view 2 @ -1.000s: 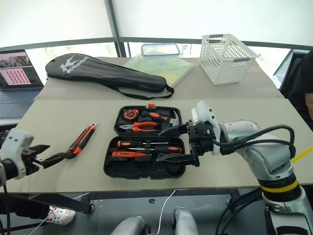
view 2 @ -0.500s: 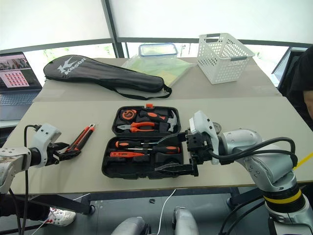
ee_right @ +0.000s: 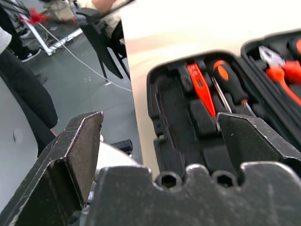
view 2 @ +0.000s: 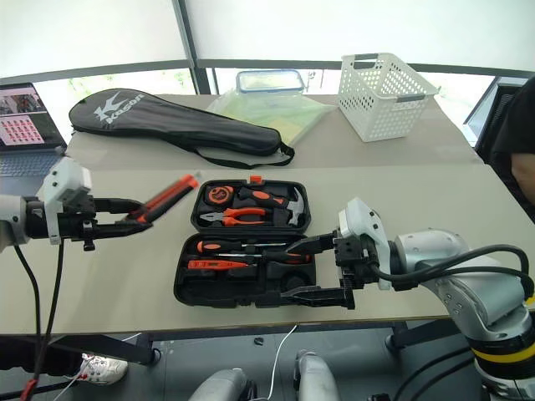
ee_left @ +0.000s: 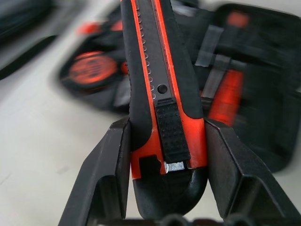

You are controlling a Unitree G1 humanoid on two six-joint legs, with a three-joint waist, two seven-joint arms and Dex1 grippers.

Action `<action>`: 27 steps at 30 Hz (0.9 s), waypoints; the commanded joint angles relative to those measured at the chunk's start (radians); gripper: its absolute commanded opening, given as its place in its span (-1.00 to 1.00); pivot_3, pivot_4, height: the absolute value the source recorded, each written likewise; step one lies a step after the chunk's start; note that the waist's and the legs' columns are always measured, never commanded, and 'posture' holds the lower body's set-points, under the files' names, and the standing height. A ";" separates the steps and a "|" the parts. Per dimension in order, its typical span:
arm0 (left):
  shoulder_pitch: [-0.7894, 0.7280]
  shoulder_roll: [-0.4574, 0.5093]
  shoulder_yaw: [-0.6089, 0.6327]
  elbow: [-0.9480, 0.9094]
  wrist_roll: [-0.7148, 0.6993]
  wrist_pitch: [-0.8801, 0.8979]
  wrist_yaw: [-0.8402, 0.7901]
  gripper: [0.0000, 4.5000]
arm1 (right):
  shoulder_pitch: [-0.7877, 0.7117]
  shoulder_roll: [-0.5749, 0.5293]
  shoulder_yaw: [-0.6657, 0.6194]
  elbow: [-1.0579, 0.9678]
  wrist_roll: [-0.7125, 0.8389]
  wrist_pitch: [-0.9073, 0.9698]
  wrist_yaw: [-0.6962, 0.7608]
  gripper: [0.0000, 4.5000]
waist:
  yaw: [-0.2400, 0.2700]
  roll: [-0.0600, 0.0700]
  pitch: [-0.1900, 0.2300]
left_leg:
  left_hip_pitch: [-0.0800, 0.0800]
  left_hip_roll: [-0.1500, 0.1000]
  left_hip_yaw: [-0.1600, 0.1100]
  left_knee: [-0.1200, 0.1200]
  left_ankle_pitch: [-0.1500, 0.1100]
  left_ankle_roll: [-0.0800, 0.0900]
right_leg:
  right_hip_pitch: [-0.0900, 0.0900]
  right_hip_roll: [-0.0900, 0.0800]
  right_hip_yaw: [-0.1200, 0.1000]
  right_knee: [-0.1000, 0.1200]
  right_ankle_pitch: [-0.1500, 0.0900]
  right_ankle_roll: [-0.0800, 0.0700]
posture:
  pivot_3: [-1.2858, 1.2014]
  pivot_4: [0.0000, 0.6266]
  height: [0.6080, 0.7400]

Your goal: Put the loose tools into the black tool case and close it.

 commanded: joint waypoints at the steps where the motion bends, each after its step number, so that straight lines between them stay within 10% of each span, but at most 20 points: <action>1: -0.067 -0.030 -0.156 0.001 0.122 -0.137 -0.101 -0.22 | 0.029 -0.013 -0.038 -0.063 0.006 -0.015 -0.023 1.00 | 0.001 0.000 0.000 | 0.000 0.001 0.000 0.000 0.000 0.000 | 0.000 0.001 0.000 -0.002 0.000 -0.001 | 0.03 -0.52 1.00; 13: -0.203 -0.220 -0.339 0.140 0.270 -0.244 -0.141 -0.22 | 0.094 -0.017 -0.083 -0.128 0.032 0.003 -0.100 1.00 | 0.011 -0.001 0.000 | -0.001 0.002 -0.001 0.005 0.000 0.001 | 0.002 0.003 0.002 0.000 0.001 -0.002 | 0.03 -0.52 1.00; 25: -0.240 -0.206 -0.370 0.062 0.217 -0.036 -0.181 -0.22 | 0.099 -0.031 -0.088 -0.146 0.073 0.021 -0.143 1.00 | 0.013 -0.001 0.000 | -0.003 0.002 -0.001 0.009 -0.001 0.002 | 0.002 0.003 0.002 0.000 0.002 -0.001 | 0.03 -0.52 1.00; 27: -0.239 -0.189 -0.371 0.049 0.197 -0.011 -0.181 0.14 | 0.091 -0.031 -0.082 -0.139 0.066 0.015 -0.144 1.00 | 0.012 -0.001 0.000 | -0.003 0.002 -0.001 0.009 -0.001 0.002 | 0.002 0.003 0.002 0.000 0.002 -0.001 | 0.03 -0.52 1.00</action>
